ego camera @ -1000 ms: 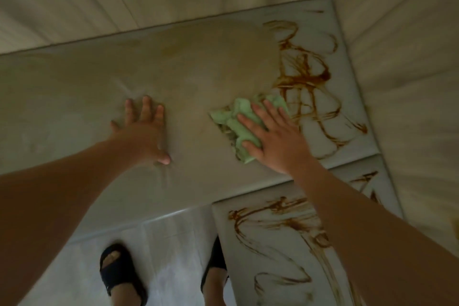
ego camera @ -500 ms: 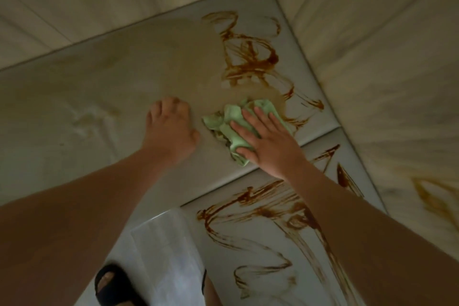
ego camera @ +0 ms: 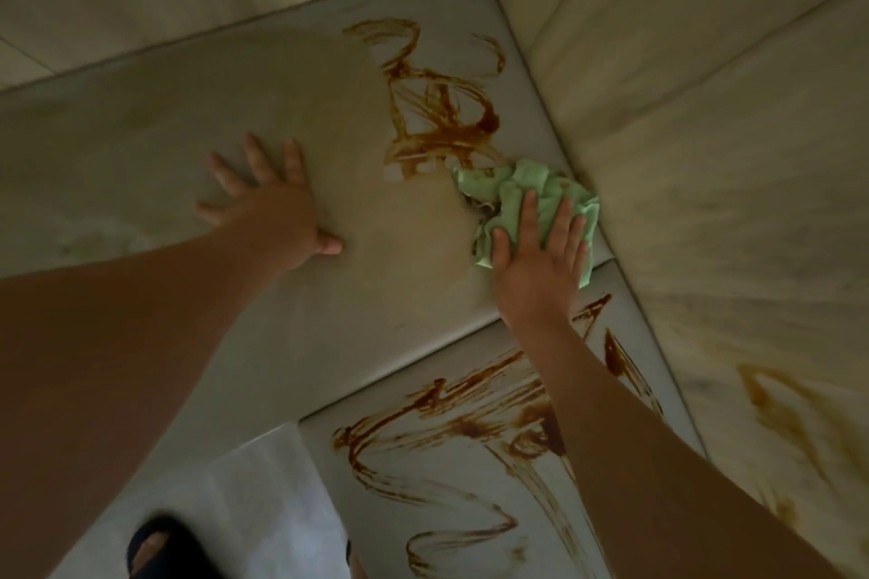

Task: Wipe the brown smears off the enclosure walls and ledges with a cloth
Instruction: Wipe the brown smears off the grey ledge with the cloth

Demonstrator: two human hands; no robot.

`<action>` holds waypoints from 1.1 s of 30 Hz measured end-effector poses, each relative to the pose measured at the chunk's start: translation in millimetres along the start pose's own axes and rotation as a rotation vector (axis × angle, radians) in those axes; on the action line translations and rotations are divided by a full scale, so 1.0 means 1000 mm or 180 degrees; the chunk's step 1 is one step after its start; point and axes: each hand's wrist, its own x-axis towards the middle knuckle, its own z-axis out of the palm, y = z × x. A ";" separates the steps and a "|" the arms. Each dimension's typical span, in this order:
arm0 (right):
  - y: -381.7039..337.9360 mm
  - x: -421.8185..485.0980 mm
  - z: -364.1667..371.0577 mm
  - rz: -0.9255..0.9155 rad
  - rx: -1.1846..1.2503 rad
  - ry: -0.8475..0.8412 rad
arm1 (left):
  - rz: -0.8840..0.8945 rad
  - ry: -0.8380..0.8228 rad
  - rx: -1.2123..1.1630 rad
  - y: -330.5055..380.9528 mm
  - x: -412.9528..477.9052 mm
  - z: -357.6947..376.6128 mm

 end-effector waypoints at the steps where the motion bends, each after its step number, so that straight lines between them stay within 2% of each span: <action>1: -0.008 0.006 0.001 0.0149 0.0114 -0.0025 | -0.0005 -0.0020 0.0017 0.001 0.001 -0.001; 4: -0.030 0.022 0.000 0.0533 0.0385 -0.0015 | -0.0037 -0.0078 0.0084 0.002 0.005 -0.002; 6: -0.045 0.032 -0.004 0.0460 0.0455 0.0006 | -0.0090 -0.0154 0.0092 0.004 0.007 -0.002; 11: -0.097 0.065 -0.012 -0.0776 0.0307 -0.0136 | -0.0208 -0.0324 0.0085 0.012 0.013 -0.003; 14: -0.108 0.095 -0.021 -0.1474 0.0317 -0.0038 | -0.0262 -0.0421 0.0064 0.014 0.017 -0.004; 17: -0.104 0.130 -0.034 -0.1154 0.0642 0.0187 | -0.0256 -0.0451 0.0084 0.015 0.018 -0.004; 25: -0.144 0.195 -0.048 -0.0695 0.0622 0.0317 | -0.0208 -0.0413 0.0085 0.012 0.022 0.001; 30: -0.162 0.226 -0.057 -0.1039 0.0293 0.0273 | -0.0175 -0.0414 0.0108 0.012 0.023 0.001; 33: -0.179 0.238 -0.059 -0.0867 0.0224 0.0232 | -0.0176 -0.0431 0.0095 0.011 0.026 0.002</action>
